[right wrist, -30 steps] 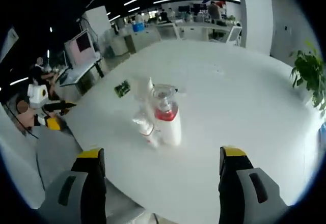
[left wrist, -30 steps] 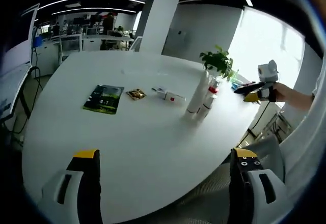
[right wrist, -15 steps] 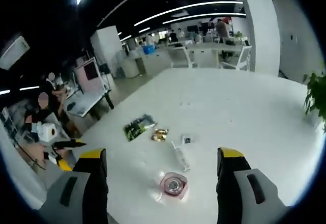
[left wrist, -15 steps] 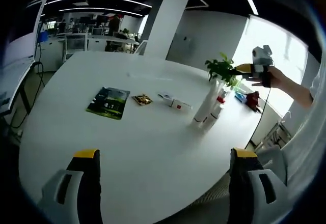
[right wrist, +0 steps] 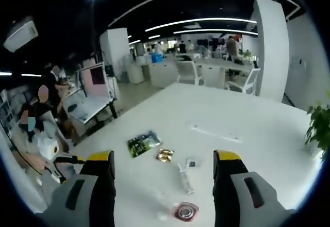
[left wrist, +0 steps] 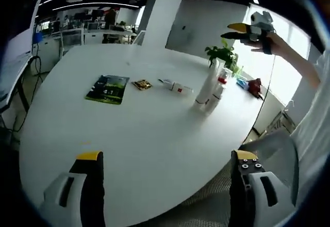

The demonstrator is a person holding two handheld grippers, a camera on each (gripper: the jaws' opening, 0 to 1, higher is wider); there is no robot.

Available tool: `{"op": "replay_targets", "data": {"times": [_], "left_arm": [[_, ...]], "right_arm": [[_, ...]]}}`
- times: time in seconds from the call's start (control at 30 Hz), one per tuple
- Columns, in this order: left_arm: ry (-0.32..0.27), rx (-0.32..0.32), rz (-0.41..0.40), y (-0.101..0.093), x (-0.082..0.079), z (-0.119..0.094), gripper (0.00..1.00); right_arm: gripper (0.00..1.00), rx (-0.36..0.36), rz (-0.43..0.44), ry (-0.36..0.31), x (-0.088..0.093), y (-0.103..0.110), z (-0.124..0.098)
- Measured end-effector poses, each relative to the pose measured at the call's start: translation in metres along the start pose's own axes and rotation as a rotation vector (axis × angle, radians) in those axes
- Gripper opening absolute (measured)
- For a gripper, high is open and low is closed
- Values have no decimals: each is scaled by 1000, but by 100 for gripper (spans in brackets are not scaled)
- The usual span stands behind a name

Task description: Arrange the skincare products in the storage area until every visible bottle or jar stands upright without overlapping.

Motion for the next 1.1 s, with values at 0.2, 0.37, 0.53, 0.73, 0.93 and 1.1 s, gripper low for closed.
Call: {"op": "replay_targets", "data": {"times": [0.2, 0.37, 0.53, 0.73, 0.93, 1.1], "left_arm": [[55, -12, 113, 0, 16, 1, 93], [12, -12, 159, 8, 13, 0, 91], [-20, -25, 156, 15, 11, -7, 88], [-44, -55, 167, 22, 14, -13, 86], [-70, -56, 172, 19, 10, -9, 85], [-71, -60, 194, 12, 9, 0, 84]], "right_arm": [[78, 37, -28, 23, -5, 9, -4], [73, 70, -105, 169, -15, 15, -6], [75, 72, -162, 170, -40, 28, -4], [74, 94, -154, 250, -39, 13, 15], [72, 89, -178, 389, -39, -5, 44], [69, 54, -186, 480, -31, -25, 76]]}}
Point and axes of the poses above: the point that each gripper's makers call its tool centre point, and the gripper's own axes: z roughly forward along the fingers, y roughly to its left, x roughly out of its underside, the point moved 9 cm from there along -z, roughly backward along the fingers, and after that the axes turned 7 degrees about -x, right-handed, at the moved point
